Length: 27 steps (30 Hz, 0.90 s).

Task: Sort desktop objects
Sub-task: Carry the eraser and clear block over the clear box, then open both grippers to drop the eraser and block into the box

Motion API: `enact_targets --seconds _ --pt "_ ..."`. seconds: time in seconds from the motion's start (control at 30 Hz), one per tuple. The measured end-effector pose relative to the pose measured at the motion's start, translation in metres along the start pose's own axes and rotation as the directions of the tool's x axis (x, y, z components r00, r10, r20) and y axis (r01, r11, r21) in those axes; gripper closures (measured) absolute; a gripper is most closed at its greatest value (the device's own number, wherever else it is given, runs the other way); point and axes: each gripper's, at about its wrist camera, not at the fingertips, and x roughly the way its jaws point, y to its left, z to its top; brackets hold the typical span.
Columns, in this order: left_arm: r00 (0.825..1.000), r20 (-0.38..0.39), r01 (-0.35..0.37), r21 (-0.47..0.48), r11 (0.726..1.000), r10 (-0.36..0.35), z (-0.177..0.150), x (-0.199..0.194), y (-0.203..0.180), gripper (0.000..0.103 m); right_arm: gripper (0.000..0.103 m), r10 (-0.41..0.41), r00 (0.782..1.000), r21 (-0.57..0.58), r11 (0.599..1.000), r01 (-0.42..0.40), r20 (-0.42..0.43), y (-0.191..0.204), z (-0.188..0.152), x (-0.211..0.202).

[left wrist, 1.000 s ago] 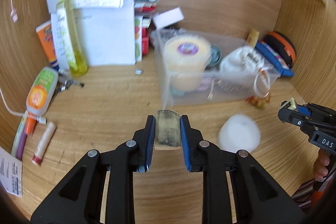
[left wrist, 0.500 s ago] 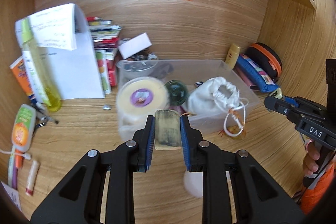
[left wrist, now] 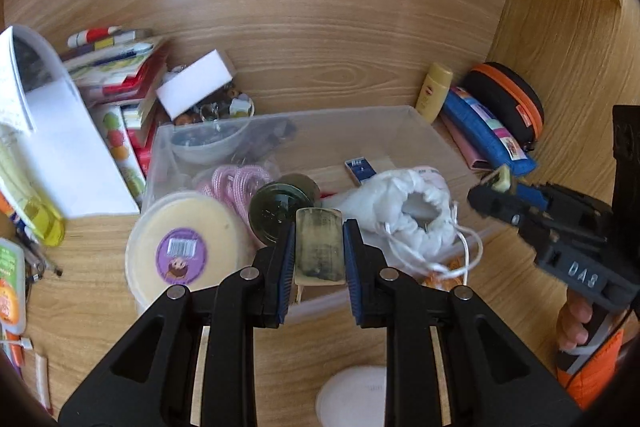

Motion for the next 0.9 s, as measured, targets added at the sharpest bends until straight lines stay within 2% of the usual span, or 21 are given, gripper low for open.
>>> enact_targets --seconds 0.33,0.73,0.77,0.87,0.9 --pt "0.997 0.036 -0.068 0.066 0.996 0.065 0.004 0.009 -0.013 0.08 0.077 -0.025 0.999 -0.006 1.0 0.025 -0.043 -0.001 -0.005 0.013" --pt "0.999 0.018 -0.03 0.028 0.999 0.03 0.004 -0.007 -0.001 0.077 0.073 -0.043 0.999 -0.018 0.999 0.042 -0.023 0.002 -0.005 0.008" --pt "0.999 0.022 -0.03 0.028 0.999 0.029 0.003 -0.011 0.0 0.074 0.071 -0.041 0.999 -0.018 0.999 0.041 -0.021 0.002 -0.004 0.006" --pt "0.999 0.045 -0.023 0.03 0.999 0.021 0.001 -0.026 0.001 0.058 0.064 -0.04 0.999 -0.012 0.999 0.04 -0.002 0.001 -0.003 -0.002" --pt "0.998 0.056 -0.023 0.034 0.999 0.021 0.0 -0.031 0.001 0.056 0.063 -0.044 0.999 -0.01 0.999 0.044 0.004 0.001 -0.002 -0.006"
